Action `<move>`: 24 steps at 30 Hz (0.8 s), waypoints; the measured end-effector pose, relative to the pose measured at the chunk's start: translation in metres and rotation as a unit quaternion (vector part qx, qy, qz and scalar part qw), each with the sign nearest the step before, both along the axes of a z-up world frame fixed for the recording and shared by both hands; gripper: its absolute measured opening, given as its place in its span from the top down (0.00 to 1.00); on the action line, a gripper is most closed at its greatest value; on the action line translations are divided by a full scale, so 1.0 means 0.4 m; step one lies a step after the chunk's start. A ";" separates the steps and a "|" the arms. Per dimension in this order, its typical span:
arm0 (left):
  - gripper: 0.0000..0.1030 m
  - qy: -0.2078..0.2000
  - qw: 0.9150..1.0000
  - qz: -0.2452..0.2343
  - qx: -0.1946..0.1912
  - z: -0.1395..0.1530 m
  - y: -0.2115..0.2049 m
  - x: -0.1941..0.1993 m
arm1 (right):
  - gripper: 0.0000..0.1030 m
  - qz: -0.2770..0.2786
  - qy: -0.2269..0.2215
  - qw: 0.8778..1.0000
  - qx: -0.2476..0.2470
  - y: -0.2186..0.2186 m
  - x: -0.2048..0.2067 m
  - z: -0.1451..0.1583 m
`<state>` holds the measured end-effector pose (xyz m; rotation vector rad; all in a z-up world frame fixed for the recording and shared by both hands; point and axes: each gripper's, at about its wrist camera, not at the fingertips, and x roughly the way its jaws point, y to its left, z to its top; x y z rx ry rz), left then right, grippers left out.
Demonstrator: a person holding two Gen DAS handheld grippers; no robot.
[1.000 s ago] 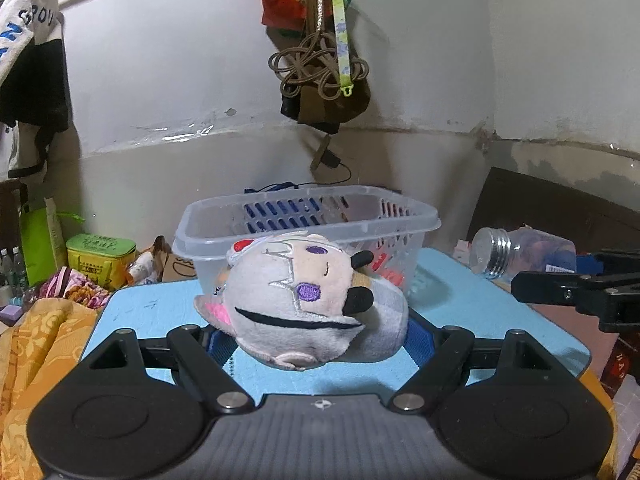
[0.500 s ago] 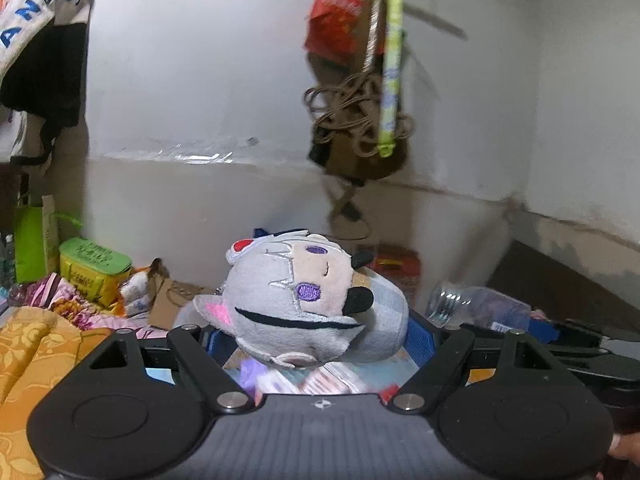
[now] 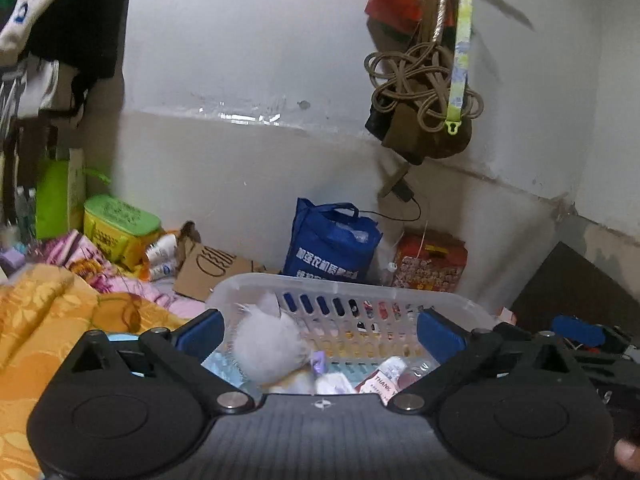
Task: Organize objects
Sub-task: 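Lower the plush toy and glass jar into the basket and open both grippers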
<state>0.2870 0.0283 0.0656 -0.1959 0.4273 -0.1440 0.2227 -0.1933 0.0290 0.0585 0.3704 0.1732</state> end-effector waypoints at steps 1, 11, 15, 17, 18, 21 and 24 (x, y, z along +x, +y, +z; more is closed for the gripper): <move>0.00 -0.009 1.000 -0.006 -0.001 0.006 0.004 -0.025 | 0.00 0.003 0.008 1.000 0.013 -0.007 -0.017 0.001; 0.00 -0.004 0.999 -0.031 0.009 0.015 -0.025 -0.155 | 0.00 -0.019 0.035 0.999 -0.010 -0.014 -0.145 0.005; 0.00 0.004 0.999 -0.031 0.023 0.002 -0.027 -0.164 | 0.00 -0.014 0.028 0.999 -0.033 -0.004 -0.162 -0.006; 0.00 0.011 0.999 -0.026 0.036 -0.009 -0.032 -0.166 | 0.00 -0.022 0.030 0.998 -0.054 0.005 -0.160 -0.017; 0.00 0.011 0.999 -0.025 0.042 -0.014 -0.035 -0.171 | 0.00 -0.024 0.033 0.997 -0.063 0.009 -0.156 -0.022; 0.00 0.012 0.998 -0.016 0.057 -0.021 -0.040 -0.171 | 0.00 -0.013 0.038 0.998 -0.054 0.001 -0.151 -0.032; 0.00 0.015 0.998 -0.012 0.068 -0.028 -0.043 -0.171 | 0.00 -0.015 0.040 0.998 -0.047 -0.008 -0.152 -0.039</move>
